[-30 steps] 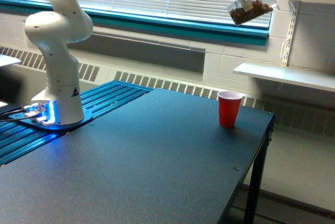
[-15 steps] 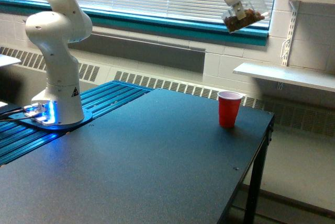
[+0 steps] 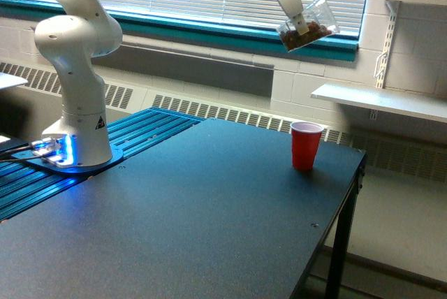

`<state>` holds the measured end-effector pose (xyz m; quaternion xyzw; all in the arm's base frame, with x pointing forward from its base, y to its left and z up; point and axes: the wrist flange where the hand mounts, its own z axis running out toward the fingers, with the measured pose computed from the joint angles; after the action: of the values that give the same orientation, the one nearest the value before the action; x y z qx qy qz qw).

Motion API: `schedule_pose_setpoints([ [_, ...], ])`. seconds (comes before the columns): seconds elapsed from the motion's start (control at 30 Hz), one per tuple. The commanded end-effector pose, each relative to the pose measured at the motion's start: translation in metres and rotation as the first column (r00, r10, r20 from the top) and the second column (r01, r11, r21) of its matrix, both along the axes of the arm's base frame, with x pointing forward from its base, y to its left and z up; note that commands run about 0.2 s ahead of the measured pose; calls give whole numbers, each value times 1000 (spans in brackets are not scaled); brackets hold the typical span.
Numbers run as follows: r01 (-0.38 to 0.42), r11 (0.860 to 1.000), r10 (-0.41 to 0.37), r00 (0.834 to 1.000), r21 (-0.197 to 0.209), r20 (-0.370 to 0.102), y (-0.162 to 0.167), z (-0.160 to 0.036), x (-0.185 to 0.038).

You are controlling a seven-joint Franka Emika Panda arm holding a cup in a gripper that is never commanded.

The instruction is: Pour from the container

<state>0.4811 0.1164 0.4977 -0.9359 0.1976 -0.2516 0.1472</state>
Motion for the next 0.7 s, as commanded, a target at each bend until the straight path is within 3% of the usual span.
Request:
schedule_pose_setpoints([
  [0.03,-123,991,125,992,-51,28,21,-5,-16],
  [0.7,-214,970,208,976,-117,-63,63,-50,-30],
])
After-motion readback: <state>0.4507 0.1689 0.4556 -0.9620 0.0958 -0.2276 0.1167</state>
